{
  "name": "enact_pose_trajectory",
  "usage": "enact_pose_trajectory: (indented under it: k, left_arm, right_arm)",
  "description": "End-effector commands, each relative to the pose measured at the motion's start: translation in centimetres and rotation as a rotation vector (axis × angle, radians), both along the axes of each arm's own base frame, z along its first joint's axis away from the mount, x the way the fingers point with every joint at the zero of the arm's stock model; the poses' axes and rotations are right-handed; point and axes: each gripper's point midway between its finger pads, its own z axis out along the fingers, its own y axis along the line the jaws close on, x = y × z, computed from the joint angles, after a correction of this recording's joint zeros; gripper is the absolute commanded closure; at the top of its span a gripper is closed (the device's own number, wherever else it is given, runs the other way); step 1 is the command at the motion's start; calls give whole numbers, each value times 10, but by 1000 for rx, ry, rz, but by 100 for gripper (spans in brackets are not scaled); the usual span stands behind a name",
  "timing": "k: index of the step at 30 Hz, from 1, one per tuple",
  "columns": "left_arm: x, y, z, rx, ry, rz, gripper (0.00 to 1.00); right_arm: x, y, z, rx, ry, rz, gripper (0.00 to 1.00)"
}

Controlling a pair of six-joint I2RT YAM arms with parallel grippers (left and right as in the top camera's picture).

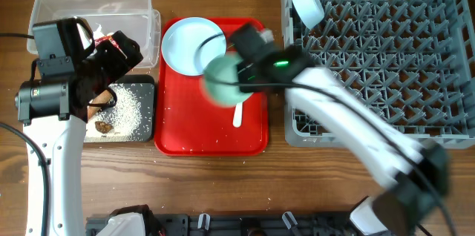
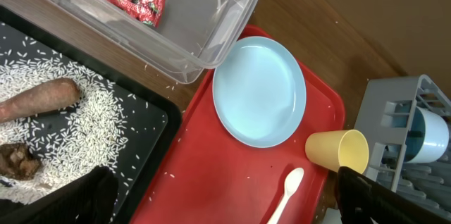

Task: Sort waste into correct bins and load items into the dishwasher rack
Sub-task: 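Grasp the green bowl with right gripper, place it in the rack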

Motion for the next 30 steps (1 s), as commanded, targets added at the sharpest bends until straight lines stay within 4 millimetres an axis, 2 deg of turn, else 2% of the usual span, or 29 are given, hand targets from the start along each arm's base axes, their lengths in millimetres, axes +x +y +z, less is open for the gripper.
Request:
enact_pose_trajectory:
  k: [1,2,3,5,8,11,14,16,18,20,25,28,29,30]
  left_arm:
    - [1,1,3,18,-9,-13,0]
    - [1,1,3,18,-9,-13,0]
    - [1,1,3,18,-9,-13,0]
    - [1,1,3,18,-9,-13,0]
    - [1,1,3,18,-9,-13,0]
    - [1,1,3,18,-9,-13,0]
    - [1,1,3,18,-9,-12,0]
    - [1,1,3,18,-9,-12,0]
    - [1,1,3,18,-9,-13,0]
    - [1,1,3,18,-9,-13,0]
    - [1,1,3,18,-9,-12,0]
    - [1,1,3,18,-9,-13,0]
    - [1,1,3,18,-9,-13,0]
    - [1,1,3,18,-9,-12,0]
  right_arm:
    - [35,-130,68,-396,-301,-308,96]
    - [39,-149,73,-473,-318,-340,96]
    - [45,-178,73,-627,-320,-371,96]
    - [55,-216,66,-839,-300,-443,96]
    - [71,-229,46,-1071,-217,-354,96]
    - [85,-222,26,-1139,-187,-295,96]
    - [90,-219,0,-1185,-123,-234,96]
    - [90,-216,-6,-1192,-113,-220,96]
    - [90,-201,-8,-1188,-128,-183,96]
    - [82,-182,-19,-1160,-97,-101,95]
    - [62,-176,-39,-1147,-9,-24,96]
    - [47,-161,-61,-1042,92,63,67]
    - [45,-157,-63,-1026,98,74,65]
    - [42,-149,-67,-1005,104,97,55]
